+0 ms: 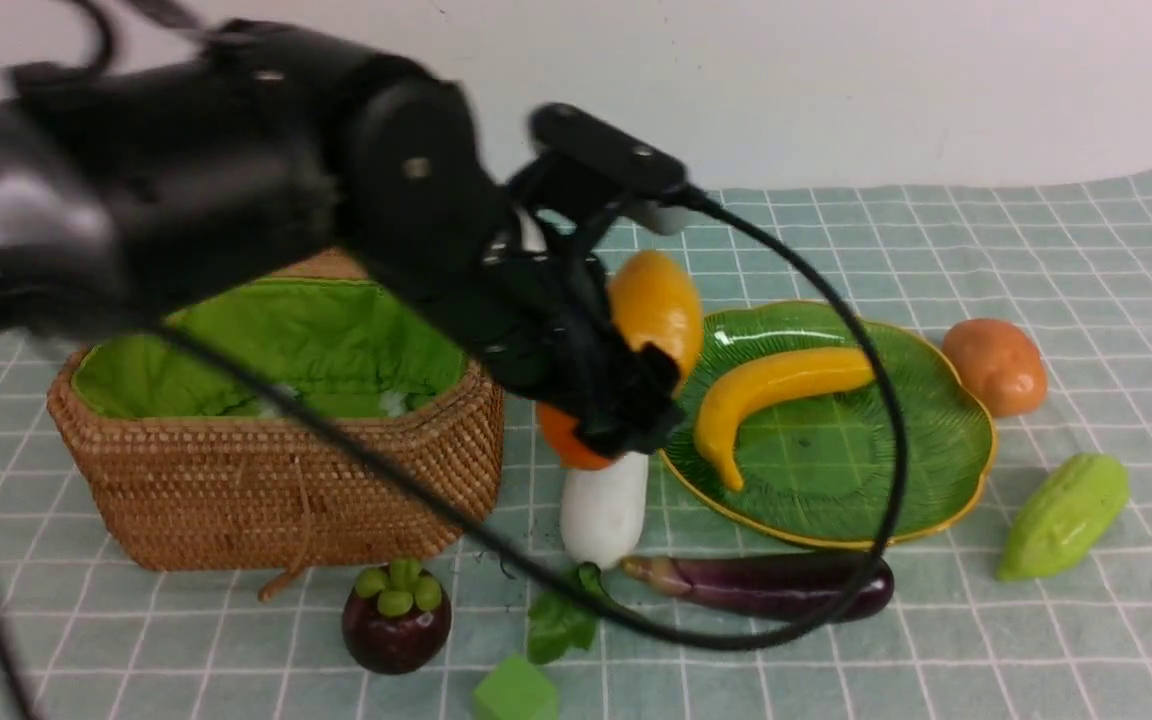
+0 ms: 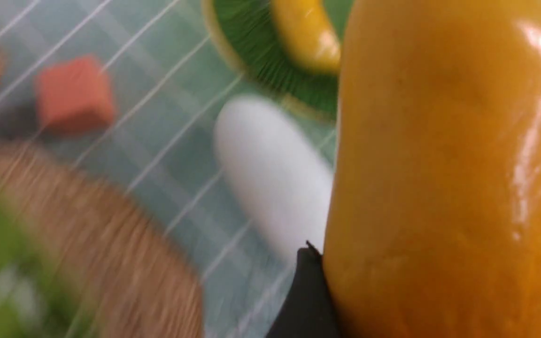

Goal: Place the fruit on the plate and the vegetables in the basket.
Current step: Grab the mango with your left arm and place it on the right plate

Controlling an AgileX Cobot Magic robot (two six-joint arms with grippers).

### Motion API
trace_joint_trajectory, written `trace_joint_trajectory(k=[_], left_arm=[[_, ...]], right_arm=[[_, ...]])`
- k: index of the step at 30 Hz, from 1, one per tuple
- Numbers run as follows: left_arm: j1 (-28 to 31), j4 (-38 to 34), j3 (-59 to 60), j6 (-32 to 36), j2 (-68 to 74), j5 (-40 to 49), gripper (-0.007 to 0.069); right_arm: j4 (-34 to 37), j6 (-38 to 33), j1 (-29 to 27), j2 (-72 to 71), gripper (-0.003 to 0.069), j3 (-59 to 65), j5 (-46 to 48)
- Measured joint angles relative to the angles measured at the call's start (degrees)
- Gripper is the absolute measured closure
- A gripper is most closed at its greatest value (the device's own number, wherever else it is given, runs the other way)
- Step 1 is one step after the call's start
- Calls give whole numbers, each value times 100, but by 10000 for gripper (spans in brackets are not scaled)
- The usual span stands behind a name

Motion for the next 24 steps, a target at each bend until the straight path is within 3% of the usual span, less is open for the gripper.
trace_joint_trajectory(k=[3,8,12,18,24], left_arm=[[-4,-646,-1074,667,1064,106,42],[-7,-1516,-2508,1178,2394,220,42],[-23,-1636,-3430,1303,3246,378,42],[-55,-1585,-3768,1316,3544,401,42],[-40,-1603,-3781,1311,3425,718,-43]], right_arm=[[-77,92,0,0,466,0,249],[-72,123,0,0,466,0,330],[-72,143,0,0,466,0,342],[-77,147,0,0,466,0,437],[-71,147,0,0,463,0,437]])
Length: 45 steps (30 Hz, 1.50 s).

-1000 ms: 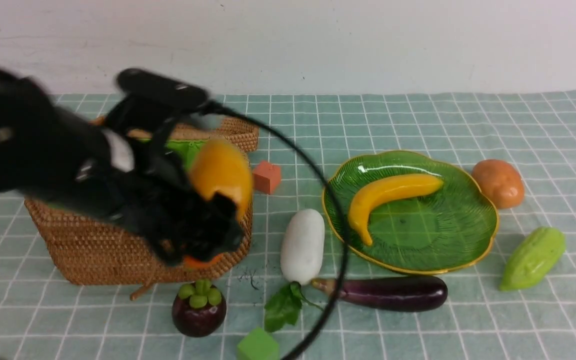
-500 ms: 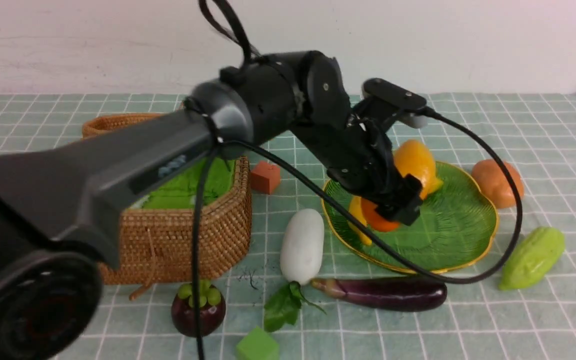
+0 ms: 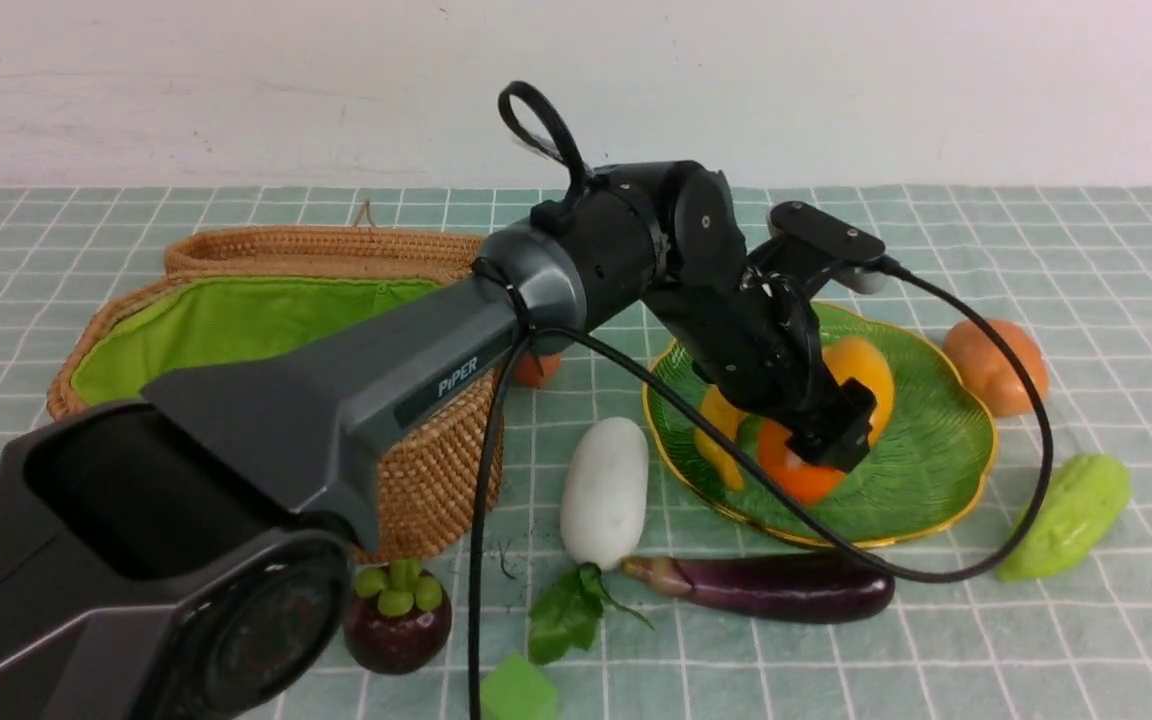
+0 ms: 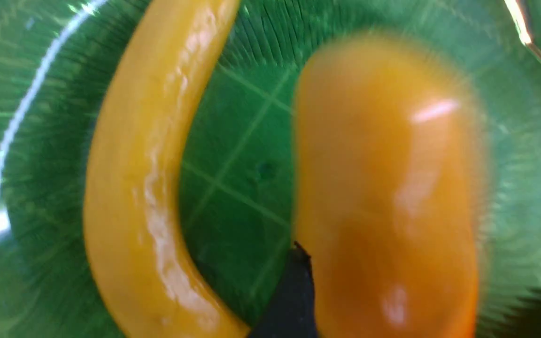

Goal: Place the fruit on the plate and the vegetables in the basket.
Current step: Grab the mango with your left arm and place it on the right plate, then grab a mangosteen with your left arm and put it on the plate on the right

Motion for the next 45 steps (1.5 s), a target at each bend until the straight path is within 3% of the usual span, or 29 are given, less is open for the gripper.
trace_joint_trajectory(k=[4,8,9,10,14,15,17,20,25,31,33,35,37,41,42,43,45], left_arm=[[27,22,0,0,-316,489,-27],[27,269,273,-179,-1119,1098,81],[27,487,456,-409,-1523,1325,158],[27,564,484,-447,-1640,1386,171],[27,1461,1148,-1380,-2829,1841,545],[27,1627,1322,-1593,-3095,1868,602],[27,1857,1687,-1948,-3441,1868,638],[27,2117,2842,-2517,-4064,1868,638],[27,2169,4798,-2716,-4755,1852,638],[27,2169,6776,-3061,-5342,528,607],[27,2228,7159,-3305,-5419,-77,559],[27,2433,7537,-3687,-5430,-834,438],[27,2570,7614,-3801,-5430,-995,395],[27,3476,7838,-4799,-5424,-1687,130],[27,3566,7838,-4851,-5415,-1725,120],[27,3870,7849,-5258,-5354,-1841,49],[27,4261,7849,-5690,-5195,-2031,-12]], right_arm=[[0,0,0,0,460,0,0],[0,0,0,0,460,0,-6],[0,0,0,0,460,0,-6],[0,0,0,0,460,0,-12],[0,-12,0,0,457,0,-25],[0,-32,0,0,456,0,-25],[49,-123,0,0,456,0,-29],[220,-319,0,0,456,0,-44],[410,-437,0,0,456,0,-65],[488,-437,0,0,457,0,-65],[570,-437,0,0,457,0,-65],[734,-443,0,0,457,0,-65],[785,-449,0,0,457,0,-65],[945,-454,0,4,457,0,-65],[954,-454,0,4,457,0,-65],[987,-454,0,4,457,0,-65],[1032,-454,0,4,457,0,-65]])
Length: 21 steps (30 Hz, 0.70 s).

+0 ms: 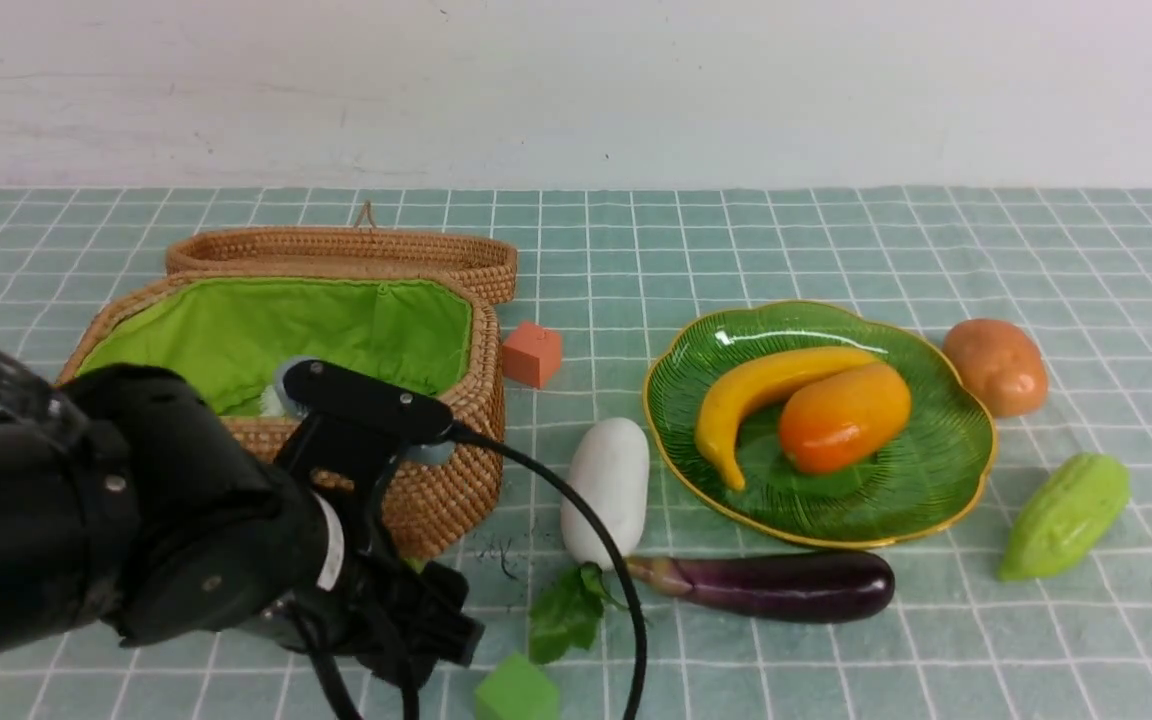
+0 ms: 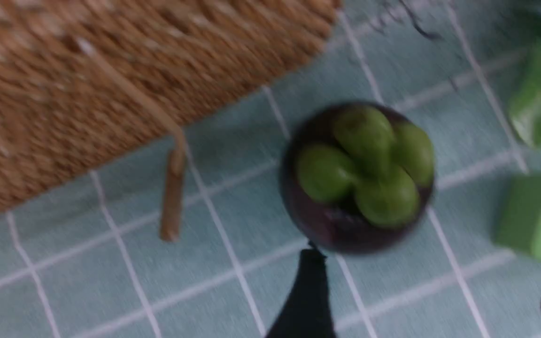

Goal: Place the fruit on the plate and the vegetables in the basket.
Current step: Grab a mangosteen with your left arm and put it on the plate on the right

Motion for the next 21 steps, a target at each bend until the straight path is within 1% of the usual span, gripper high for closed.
trace_joint_trajectory(k=[2,5,10,14,18,21], left_arm=[[0,280,0,-336,243,-244,-38],[0,480,0,-576,543,-542,-38],[0,781,0,-977,962,-729,-26],[0,858,0,-1069,1197,-729,-19],[0,868,0,-1088,1256,-827,4],[0,914,0,-1088,1256,-976,42]], right_arm=[[21,0,0,0,456,0,0],[26,0,0,0,456,0,0],[41,0,0,0,456,0,63],[45,0,0,0,456,0,176],[45,0,0,0,456,0,218],[45,0,0,0,456,0,222]])
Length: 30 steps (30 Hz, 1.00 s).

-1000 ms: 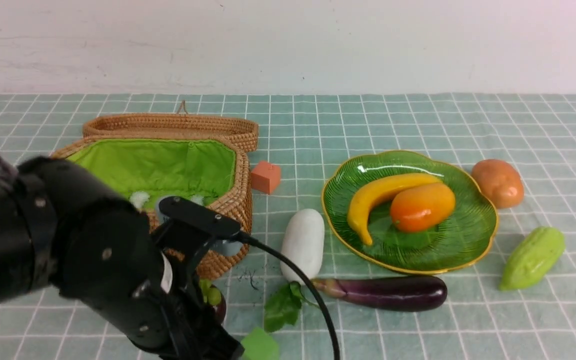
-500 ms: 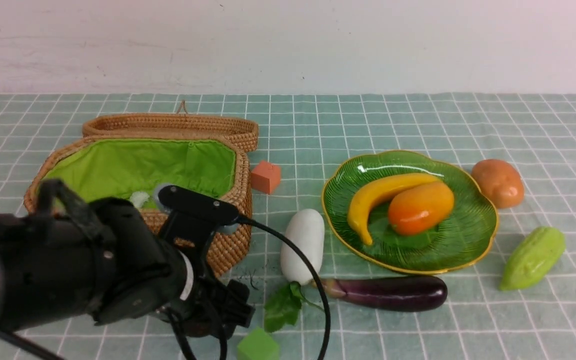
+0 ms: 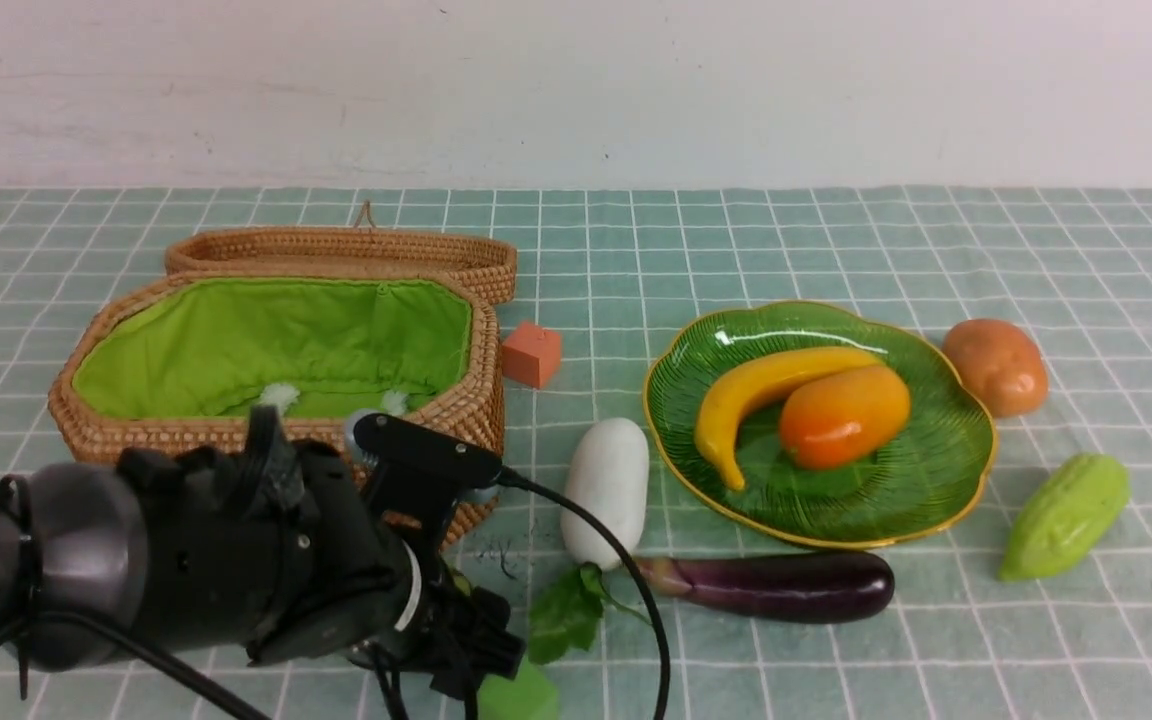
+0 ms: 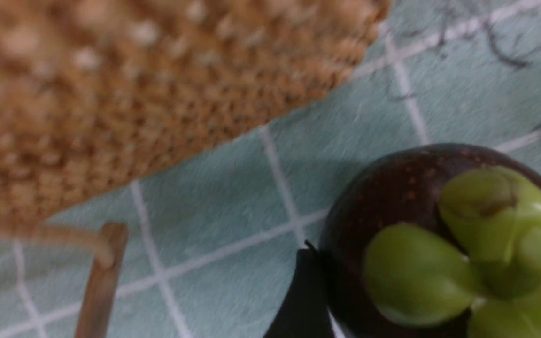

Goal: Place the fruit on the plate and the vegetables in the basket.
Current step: Grab a mangosteen with your left arm and put it on the plate on the right

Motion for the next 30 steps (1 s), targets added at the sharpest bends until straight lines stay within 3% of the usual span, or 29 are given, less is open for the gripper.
trace_joint_trajectory(k=[14,21,27,30], left_arm=[[0,26,0,-2,-18,46,71],[-187,-253,0,287,-788,491,71],[-806,-1064,-548,1104,-1358,864,71],[-905,-1951,-1583,2154,-1012,957,71]], right_arm=[[130,-56,0,0,454,0,0],[150,-106,0,0,456,0,-24],[9,-93,0,0,456,0,-304],[-399,254,0,0,456,0,-437]])
